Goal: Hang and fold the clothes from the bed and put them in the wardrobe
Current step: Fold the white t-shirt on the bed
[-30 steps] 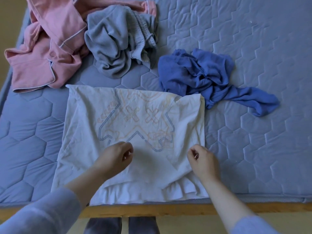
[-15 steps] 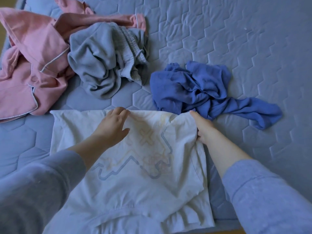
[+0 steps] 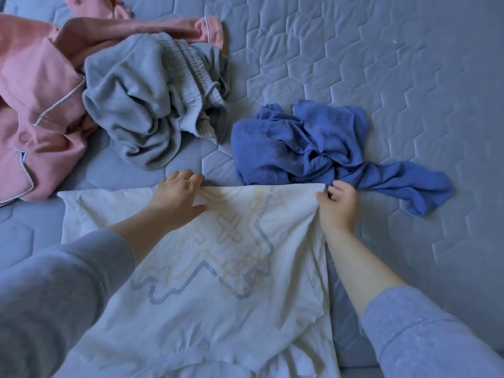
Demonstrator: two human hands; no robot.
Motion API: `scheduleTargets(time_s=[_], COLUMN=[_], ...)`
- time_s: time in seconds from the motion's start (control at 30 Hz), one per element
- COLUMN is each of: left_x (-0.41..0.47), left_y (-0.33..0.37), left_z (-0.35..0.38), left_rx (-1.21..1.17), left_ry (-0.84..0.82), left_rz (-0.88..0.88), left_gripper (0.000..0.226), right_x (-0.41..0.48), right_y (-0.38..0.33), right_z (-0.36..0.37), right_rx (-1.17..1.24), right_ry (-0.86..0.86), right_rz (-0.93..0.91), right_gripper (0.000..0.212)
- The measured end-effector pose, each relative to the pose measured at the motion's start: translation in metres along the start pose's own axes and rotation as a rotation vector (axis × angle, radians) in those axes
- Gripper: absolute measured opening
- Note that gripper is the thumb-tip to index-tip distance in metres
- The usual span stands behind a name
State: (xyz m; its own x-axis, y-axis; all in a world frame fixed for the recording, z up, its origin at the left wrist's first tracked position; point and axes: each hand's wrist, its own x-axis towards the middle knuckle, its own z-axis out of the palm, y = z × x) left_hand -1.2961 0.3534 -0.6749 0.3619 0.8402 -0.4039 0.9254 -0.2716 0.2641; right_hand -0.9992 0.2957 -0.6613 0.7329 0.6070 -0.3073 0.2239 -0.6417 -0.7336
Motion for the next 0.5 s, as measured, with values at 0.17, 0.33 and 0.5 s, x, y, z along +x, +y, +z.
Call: scheduleTargets(time_s=[0.17, 0.33, 0.5], left_x=[-0.004, -0.019, -0.033], left_y=[-0.028, -0.062, -0.083], left_z=[-0.009, -0.017, -0.023], left_rx=[0.002, 0.087, 0.191], left_ry=[-0.012, -0.116, -0.174], left_rz=[-0.049, -0.111, -0.110], left_gripper=[0.056, 0.066, 0.061], right_x=[-0.022, -0.024, -0.018], right_y=[-0.015, -0.026, -0.035], right_z=[0.013, 0.035, 0.030], right_rx=[-0.686, -1.115, -1.354], right_ry=[-0.331, -0.495, -0.421], right_rz=[-0.914, -0.735, -0.728], right_gripper=[0.047, 0.055, 0.041])
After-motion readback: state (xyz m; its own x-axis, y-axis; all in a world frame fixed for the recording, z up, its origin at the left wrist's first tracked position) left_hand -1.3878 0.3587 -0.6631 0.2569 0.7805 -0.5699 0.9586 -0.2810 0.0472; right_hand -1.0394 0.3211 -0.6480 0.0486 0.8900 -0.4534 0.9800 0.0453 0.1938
